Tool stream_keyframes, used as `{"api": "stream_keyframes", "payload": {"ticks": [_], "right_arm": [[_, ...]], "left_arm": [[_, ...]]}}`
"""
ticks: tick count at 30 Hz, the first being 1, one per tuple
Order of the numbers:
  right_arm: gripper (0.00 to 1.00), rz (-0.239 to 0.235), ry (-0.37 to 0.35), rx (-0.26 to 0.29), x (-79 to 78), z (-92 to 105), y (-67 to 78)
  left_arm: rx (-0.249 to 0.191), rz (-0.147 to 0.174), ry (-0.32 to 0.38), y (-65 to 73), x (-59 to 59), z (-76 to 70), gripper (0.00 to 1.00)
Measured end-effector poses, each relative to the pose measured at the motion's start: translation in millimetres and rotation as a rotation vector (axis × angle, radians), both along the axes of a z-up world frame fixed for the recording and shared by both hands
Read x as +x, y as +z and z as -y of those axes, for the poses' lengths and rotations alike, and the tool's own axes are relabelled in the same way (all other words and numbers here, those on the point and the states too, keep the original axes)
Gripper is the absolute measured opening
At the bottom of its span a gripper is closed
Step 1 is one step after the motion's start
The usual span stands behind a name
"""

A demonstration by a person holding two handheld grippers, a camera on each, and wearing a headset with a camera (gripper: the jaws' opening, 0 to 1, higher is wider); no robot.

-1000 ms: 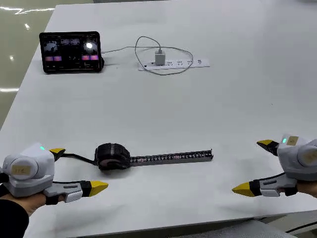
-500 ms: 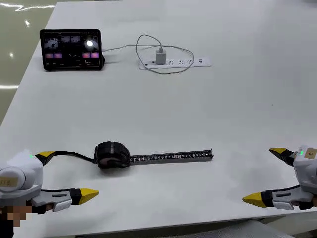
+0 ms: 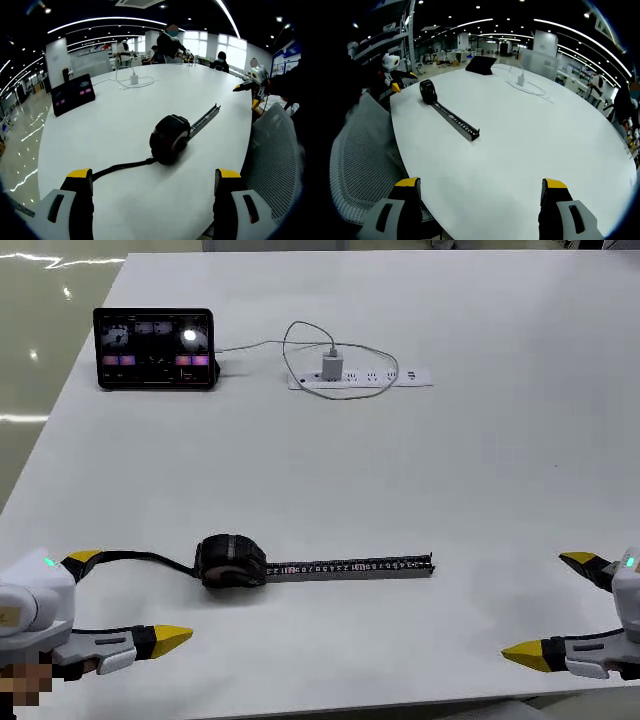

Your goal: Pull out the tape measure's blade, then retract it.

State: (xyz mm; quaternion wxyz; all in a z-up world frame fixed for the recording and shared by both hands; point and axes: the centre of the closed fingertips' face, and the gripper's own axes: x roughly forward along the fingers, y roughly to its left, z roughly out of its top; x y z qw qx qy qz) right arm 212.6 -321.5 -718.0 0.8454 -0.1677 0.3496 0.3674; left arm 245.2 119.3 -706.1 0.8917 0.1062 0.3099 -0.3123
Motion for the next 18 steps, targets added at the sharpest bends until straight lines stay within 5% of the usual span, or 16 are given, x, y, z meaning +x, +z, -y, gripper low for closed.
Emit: {"api": "stream_keyframes", "payload": {"ticks": [18], "right_arm": [[0.99,-0.003,-0.011,0.007,-8.5,7.0,-1.1]], "left_arm": [[-0.006,0.001,0.019,3.6,1.4,11.0,0.99]]}}
